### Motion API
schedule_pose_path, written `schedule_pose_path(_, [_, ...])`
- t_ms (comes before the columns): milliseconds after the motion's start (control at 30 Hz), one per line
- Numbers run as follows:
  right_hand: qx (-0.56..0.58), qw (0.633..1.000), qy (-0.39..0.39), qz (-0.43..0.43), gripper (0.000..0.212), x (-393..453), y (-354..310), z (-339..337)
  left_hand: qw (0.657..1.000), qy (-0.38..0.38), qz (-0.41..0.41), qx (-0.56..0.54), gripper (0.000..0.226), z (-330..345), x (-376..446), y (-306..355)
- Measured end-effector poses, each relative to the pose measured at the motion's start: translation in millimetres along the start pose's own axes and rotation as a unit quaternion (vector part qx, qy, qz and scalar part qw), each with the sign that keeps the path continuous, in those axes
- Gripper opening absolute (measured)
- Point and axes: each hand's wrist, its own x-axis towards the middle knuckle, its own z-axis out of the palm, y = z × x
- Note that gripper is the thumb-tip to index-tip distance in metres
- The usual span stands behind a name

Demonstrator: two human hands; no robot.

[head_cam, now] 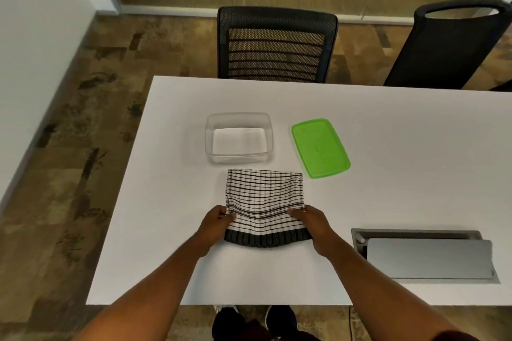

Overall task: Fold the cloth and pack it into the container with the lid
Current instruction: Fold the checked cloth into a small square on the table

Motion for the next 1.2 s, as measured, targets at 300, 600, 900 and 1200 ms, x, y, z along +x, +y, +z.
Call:
schedule_pose_path(300, [-0.112, 0.992, 0.036, -0.04, 0.033, -15, 6, -12, 0.988, 0.071, 0.048, 0.126, 0.014, 0, -17, -15])
schedule_pose_path(600, [-0.257, 0.965, 0.046, -0.002, 0.061, -25, 44, -21, 0.983, 0.023, -0.014, 0.18, 0.033, 10, -27, -38])
schedule_pose_path(900, [-0.427, 0.896, 0.122, -0.026, 0.045, -25, 45, -20, 0.979, 0.04, -0.077, 0.184, 0.02, 10, -33, -36])
schedule_pose_path(1200, [-0.36, 0.927, 0.102, 0.027, 0.021, -24, 48, -22, 0.987, 0.021, -0.125, 0.094, 0.031, 8, -30, -37])
